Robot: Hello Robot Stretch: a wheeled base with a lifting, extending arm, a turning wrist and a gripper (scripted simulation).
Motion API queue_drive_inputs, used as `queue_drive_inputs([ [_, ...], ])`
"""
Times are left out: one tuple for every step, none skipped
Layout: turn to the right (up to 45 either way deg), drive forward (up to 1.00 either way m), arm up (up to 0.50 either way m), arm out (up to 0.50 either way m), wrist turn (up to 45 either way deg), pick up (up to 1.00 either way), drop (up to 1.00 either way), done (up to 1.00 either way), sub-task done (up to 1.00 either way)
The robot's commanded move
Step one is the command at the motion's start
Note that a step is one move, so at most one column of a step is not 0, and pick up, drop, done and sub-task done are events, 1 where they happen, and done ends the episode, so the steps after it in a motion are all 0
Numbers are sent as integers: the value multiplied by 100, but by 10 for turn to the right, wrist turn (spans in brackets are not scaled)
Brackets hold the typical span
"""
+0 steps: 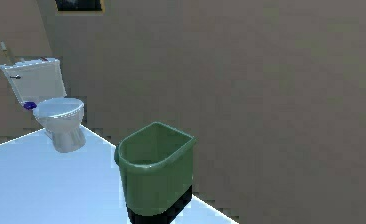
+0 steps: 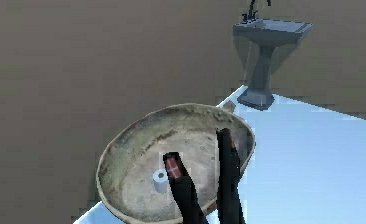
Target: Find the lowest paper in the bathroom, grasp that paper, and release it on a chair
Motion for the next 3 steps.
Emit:
queue_drive_inputs([
  [0, 0, 0, 50, 0, 0, 0, 0, 0],
  [0, 0, 0, 0, 450, 0, 0, 0, 0],
  [0, 0, 0, 0, 450, 0, 0, 0, 0],
])
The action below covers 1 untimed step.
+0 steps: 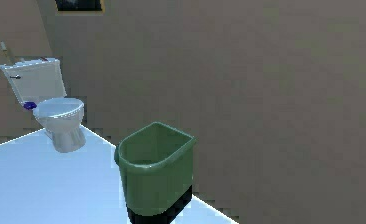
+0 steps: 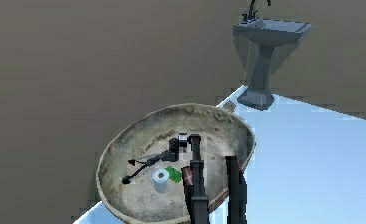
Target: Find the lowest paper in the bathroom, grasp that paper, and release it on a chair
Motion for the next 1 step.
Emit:
queue_drive_inputs([
  [0, 0, 0, 0, 450, 0, 0, 0, 0],
])
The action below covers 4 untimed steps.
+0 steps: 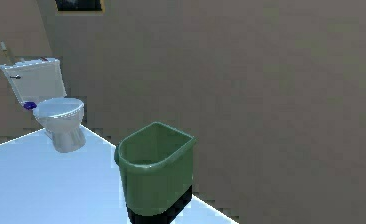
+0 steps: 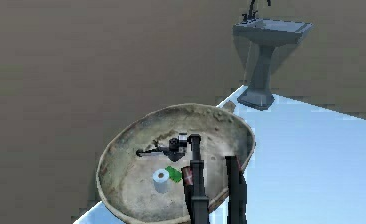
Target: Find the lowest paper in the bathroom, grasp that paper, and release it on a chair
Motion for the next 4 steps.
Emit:
queue_drive_inputs([
  [0, 0, 0, 0, 150, 0, 0, 0, 0],
  [0, 0, -30, 0, 0, 0, 0, 0, 0],
  [0, 0, 0, 0, 0, 100, 0, 0, 0],
  [0, 0, 10, 0, 0, 0, 0, 0, 0],
])
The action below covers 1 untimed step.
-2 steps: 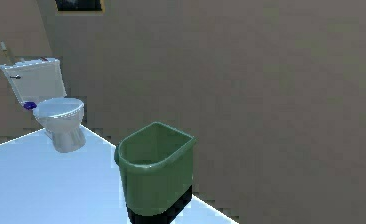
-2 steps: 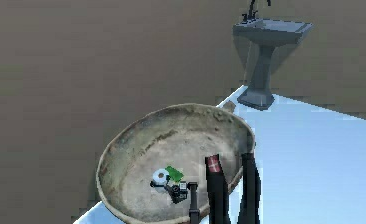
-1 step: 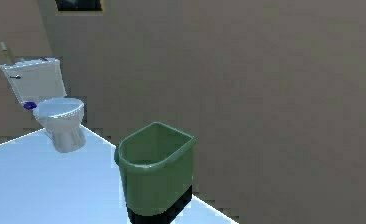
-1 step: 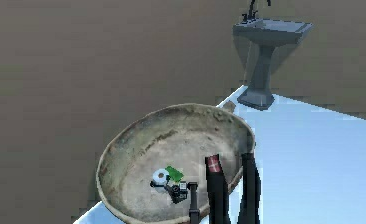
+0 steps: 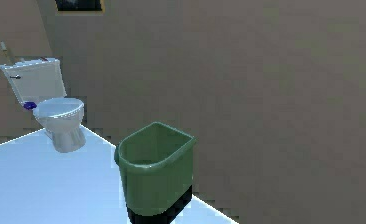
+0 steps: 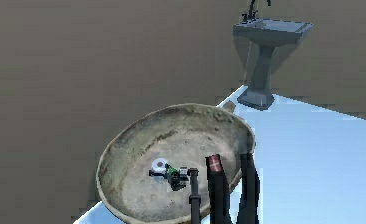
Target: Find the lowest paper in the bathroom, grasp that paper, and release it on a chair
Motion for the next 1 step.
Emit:
queue_drive_inputs([
  [0, 0, 50, 0, 0, 0, 0, 0, 0],
])
